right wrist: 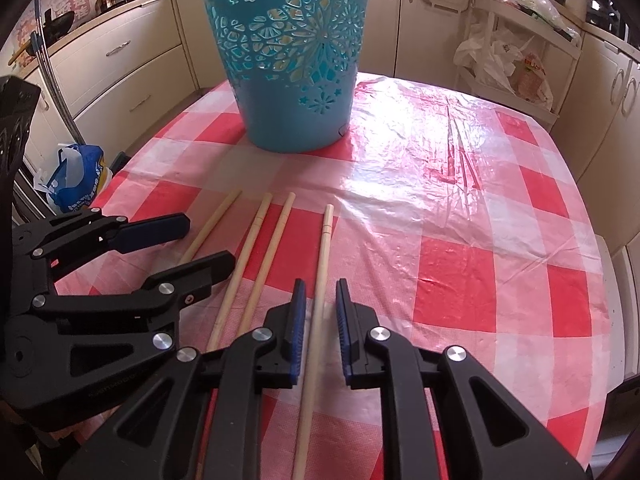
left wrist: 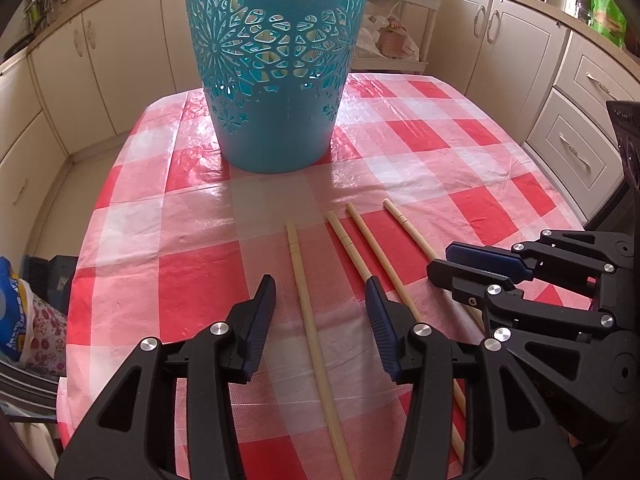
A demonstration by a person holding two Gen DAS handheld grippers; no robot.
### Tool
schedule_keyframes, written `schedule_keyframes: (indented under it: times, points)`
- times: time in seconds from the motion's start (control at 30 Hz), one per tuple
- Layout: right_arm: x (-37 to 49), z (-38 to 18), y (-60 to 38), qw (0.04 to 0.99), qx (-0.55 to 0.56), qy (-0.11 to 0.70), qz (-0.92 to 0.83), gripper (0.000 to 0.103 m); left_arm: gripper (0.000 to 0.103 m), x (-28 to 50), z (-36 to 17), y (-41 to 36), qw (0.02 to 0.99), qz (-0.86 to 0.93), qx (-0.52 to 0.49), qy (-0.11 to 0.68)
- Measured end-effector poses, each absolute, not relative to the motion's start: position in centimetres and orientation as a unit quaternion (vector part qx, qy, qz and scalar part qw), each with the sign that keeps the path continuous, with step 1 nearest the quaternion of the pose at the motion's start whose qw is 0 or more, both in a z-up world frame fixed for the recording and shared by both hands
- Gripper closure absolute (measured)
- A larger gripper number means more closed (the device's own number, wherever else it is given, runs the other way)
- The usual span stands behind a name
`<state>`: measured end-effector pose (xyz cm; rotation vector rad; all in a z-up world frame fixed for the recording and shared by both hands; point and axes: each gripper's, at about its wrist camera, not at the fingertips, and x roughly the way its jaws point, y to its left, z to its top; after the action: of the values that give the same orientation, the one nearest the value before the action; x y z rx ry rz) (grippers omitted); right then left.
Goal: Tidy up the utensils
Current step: 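Close the right tool on a wooden stick while the left tool grasps another stick, then raise both held sticks over the teal basket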
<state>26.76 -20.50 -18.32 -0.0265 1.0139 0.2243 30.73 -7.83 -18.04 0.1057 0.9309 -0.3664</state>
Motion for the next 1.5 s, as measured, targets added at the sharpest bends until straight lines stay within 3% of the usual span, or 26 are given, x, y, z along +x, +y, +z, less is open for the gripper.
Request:
schedule_keyframes:
  times: [0.17, 0.23, 0.3, 0.5, 0.73, 1.23, 1.5]
  points:
    - [26.6, -18.3, -20.3, 0.871, -0.020, 0.479, 0.107, 0.087, 0.059, 30.7, -18.1, -7.8, 0.876, -0.175, 0.052, 0.446]
    - [26.5, -18.3, -20.2, 0.872, -0.023, 0.477, 0.107, 0.089, 0.064, 30.6, -18.1, -7.9, 0.877, -0.171, 0.058, 0.445]
    - [26.4, -18.3, -20.1, 0.872, -0.018, 0.476, 0.112, 0.095, 0.097, 30.6, -18.1, -7.8, 0.877, -0.169, 0.059, 0.446]
    - [26.5, -18.1, -22.8, 0.858, 0.132, 0.478, 0.135, 0.097, 0.098, 30.3, -17.0, -5.9, 0.883, -0.174, 0.007, 0.435]
    - [25.6, -14.5, -25.8, 0.870, 0.240, 0.405, 0.145, 0.097, 0.098, 29.1, -11.9, -3.1, 0.917, -0.192, -0.068, 0.343]
    - [27.1, -2.0, -25.8, 0.918, 0.287, 0.213, 0.171, 0.097, 0.098, 28.8, -0.3, -0.7, 0.951, -0.207, -0.135, 0.184]
    - [31.8, 1.8, -25.3, 0.930, 0.296, 0.139, 0.167, 0.097, 0.098, 31.8, 2.9, -0.2, 0.957, -0.199, -0.161, 0.136]
